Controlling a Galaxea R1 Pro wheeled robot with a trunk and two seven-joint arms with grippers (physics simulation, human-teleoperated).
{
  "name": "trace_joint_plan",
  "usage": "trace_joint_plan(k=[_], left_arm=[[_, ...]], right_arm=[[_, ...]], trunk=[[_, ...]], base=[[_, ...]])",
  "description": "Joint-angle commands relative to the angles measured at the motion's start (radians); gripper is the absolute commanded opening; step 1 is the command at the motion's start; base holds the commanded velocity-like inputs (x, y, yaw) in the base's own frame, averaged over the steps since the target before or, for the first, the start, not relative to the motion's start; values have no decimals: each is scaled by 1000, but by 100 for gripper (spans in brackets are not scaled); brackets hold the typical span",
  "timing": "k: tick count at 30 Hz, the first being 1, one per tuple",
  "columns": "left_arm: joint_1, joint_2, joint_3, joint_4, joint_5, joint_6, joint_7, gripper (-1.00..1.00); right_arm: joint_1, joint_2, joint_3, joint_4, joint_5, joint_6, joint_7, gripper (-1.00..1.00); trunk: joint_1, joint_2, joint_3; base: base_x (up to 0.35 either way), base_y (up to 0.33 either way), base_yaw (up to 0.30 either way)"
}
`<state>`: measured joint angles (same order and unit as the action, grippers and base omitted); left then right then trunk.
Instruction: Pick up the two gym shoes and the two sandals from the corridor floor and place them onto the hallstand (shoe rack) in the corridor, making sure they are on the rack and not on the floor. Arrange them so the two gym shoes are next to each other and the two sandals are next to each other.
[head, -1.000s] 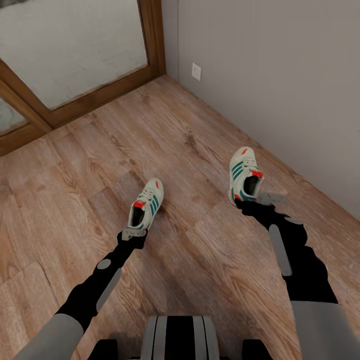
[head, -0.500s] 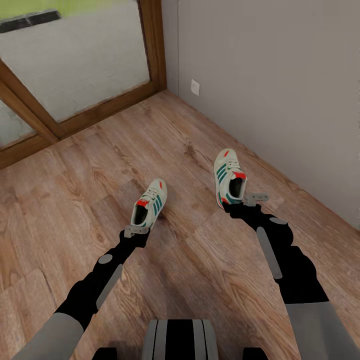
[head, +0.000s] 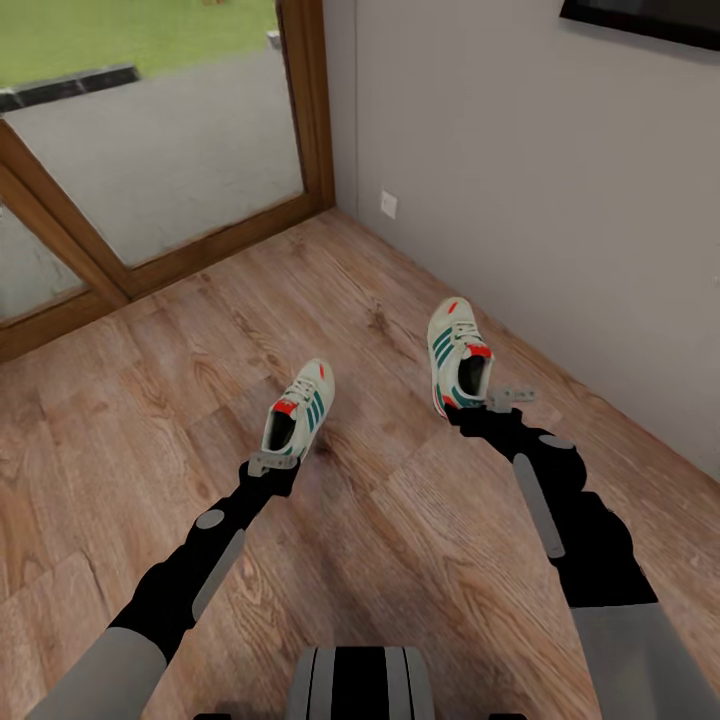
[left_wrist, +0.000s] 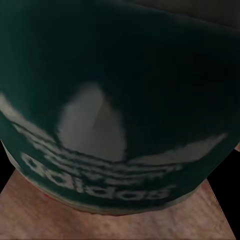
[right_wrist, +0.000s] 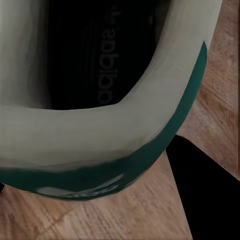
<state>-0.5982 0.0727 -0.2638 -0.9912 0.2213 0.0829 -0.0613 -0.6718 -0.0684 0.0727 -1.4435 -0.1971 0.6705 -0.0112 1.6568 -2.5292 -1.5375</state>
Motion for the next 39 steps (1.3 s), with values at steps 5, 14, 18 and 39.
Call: trace_joint_plan(k=[5,14,18,39], left_arm=[[0,1,-3,-1,11,6,-1,-100],[0,1,-3,-1,12,8,0,-100],[0,0,-4,-1,12,8,0,-100],[1,-1,-5,-1,12,8,0,-100]], right_arm=[[0,0,1,-1,-8,4,-1,-100],[0,2,2,0,-8,4,-1,-100],[0,2,2,1,-8,4,-1,-100],[0,3,2,3,-8,3,-1,-100]], trunk=[[-2,1,26],[-6,3,76],[-8,4,98],[-18,9,214]], base=[[0,0,0],[0,0,0],[0,0,0],[0,0,0]])
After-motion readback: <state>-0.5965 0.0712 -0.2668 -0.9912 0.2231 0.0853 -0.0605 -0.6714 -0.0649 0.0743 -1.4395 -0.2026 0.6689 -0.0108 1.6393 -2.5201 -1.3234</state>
